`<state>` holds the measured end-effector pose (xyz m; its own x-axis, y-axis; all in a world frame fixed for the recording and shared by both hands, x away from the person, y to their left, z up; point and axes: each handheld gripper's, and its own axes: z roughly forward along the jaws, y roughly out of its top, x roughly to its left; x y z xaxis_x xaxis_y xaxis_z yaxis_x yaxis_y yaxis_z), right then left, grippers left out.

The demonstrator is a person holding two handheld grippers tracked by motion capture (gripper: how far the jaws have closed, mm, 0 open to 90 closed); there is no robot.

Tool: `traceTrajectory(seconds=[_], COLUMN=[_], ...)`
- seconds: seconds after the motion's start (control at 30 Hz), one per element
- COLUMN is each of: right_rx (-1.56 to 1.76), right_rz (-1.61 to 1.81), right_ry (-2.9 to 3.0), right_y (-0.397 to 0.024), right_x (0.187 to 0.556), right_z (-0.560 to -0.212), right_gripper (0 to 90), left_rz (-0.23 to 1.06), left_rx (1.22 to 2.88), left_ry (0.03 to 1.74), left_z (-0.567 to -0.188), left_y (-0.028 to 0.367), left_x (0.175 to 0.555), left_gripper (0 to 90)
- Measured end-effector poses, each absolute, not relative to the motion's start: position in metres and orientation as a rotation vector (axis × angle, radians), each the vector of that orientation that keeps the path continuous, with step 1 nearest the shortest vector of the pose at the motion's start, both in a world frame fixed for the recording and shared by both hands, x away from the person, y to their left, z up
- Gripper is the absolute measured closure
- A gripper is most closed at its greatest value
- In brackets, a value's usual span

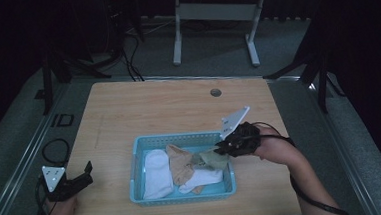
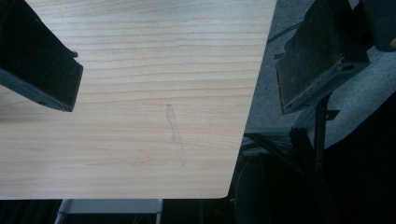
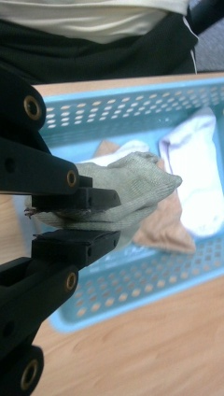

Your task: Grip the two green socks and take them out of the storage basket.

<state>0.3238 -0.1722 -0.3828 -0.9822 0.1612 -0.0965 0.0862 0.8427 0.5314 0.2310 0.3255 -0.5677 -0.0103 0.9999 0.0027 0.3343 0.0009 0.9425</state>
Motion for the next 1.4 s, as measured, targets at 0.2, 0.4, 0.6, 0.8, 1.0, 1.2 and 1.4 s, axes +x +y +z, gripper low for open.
traceTrajectory(seconds=[0.2,0.4,0.6,0.8,1.0,1.2,1.4], right_rx=[0.298,0.41,0.515,0.598,0.674,0.722,0.764], right_rz=[0.826,0.827,0.805,0.779,0.775,0.766,0.767], right_ry=[2.832,2.799,2.788,2.791,2.814,2.842,2.858], right_y=[-0.203,-0.237,-0.266,-0.284,-0.295,-0.302,-0.308], right_x=[0.328,0.331,0.334,0.337,0.338,0.338,0.34], right_z=[-0.375,-0.377,-0.388,-0.412,-0.438,-0.46,-0.479], right_gripper=[79.9,79.9,79.9,79.8,79.8,79.8,79.7], left_rz=[1.04,1.04,1.041,1.041,1.039,1.04,1.04], left_rx=[1.451,1.45,1.451,1.451,1.451,1.452,1.451], left_ry=[1.464,1.467,1.468,1.469,1.469,1.47,1.469], left_z=[-0.568,-0.568,-0.568,-0.568,-0.568,-0.568,-0.568], left_y=[0.325,0.325,0.325,0.325,0.325,0.325,0.325], left_x=[0.231,0.231,0.232,0.231,0.232,0.232,0.232], left_gripper=[0.4,0.3,0.4,0.3,0.4,0.4,0.4])
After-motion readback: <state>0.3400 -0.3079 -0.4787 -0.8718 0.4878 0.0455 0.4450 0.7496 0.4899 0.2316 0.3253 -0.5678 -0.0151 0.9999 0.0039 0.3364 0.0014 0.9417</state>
